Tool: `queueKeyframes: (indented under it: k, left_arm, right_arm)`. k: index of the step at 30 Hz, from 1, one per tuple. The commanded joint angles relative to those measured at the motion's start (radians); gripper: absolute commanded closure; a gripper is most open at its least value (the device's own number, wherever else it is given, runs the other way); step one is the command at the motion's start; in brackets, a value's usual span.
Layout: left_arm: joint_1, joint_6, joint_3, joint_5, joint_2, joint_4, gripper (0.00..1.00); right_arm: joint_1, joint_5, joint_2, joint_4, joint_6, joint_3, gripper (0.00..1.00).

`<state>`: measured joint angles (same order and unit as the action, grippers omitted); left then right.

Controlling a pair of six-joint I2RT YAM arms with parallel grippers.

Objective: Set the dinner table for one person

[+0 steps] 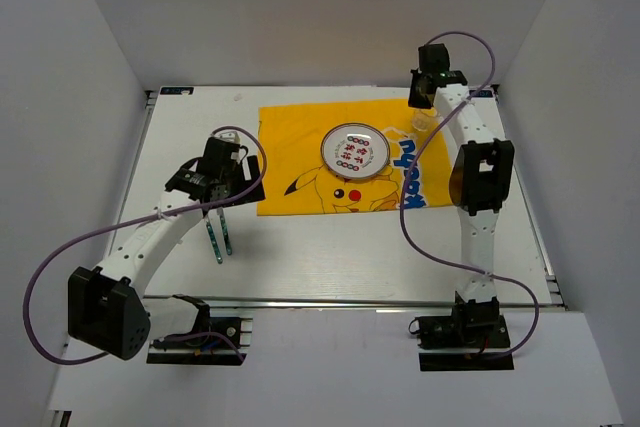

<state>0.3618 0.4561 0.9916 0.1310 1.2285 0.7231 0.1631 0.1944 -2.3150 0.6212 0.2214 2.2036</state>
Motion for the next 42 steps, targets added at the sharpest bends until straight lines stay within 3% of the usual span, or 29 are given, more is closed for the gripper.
queueKeyframes:
  k: [1,5,9,14,18,31,33,35,36,40,42]
  left_arm:
    - [-0.003,-0.017,0.002,-0.01,0.006,-0.019,0.02]
    - [-0.003,-0.017,-0.005,-0.027,0.003,-0.025,0.02]
    - [-0.003,-0.02,-0.013,-0.036,-0.004,-0.03,0.02]
    - [-0.003,-0.03,-0.016,-0.057,-0.006,-0.036,0.02]
    - [-0.003,-0.03,-0.016,-0.065,-0.006,-0.036,0.02]
    - [-0.003,-0.039,-0.021,-0.087,-0.017,-0.039,0.02]
    - [-0.003,-0.039,-0.022,-0.09,-0.015,-0.04,0.02]
    - [-0.003,-0.039,-0.024,-0.091,-0.018,-0.042,0.02]
    - [-0.003,-0.039,-0.025,-0.091,-0.017,-0.04,0.02]
    - [-0.003,-0.039,-0.025,-0.085,-0.014,-0.042,0.02]
    - [-0.003,-0.034,-0.024,-0.071,-0.014,-0.037,0.02]
  right_arm:
    - [-0.017,0.002,-0.038,-0.062,-0.082,0.089,1.0]
    - [-0.011,-0.036,-0.055,-0.143,-0.103,0.084,1.0]
    - [-0.002,-0.059,-0.119,-0.133,-0.117,0.185,1.0]
    - [0.013,-0.047,-0.087,-0.245,-0.151,0.091,1.0]
    - [0.015,-0.029,-0.159,-0.204,-0.151,0.189,1.0]
    - [0.039,0.002,-0.198,-0.253,-0.165,0.157,1.0]
    - [0.042,0.01,-0.201,-0.25,-0.162,0.163,0.94]
    - [0.044,0.007,-0.195,-0.25,-0.149,0.162,0.59]
    - [0.044,0.007,-0.192,-0.253,-0.148,0.162,0.59]
    - [0.047,-0.012,-0.138,-0.27,-0.126,0.182,0.11]
    - [0.047,-0.018,-0.11,-0.279,-0.111,0.2,0.11]
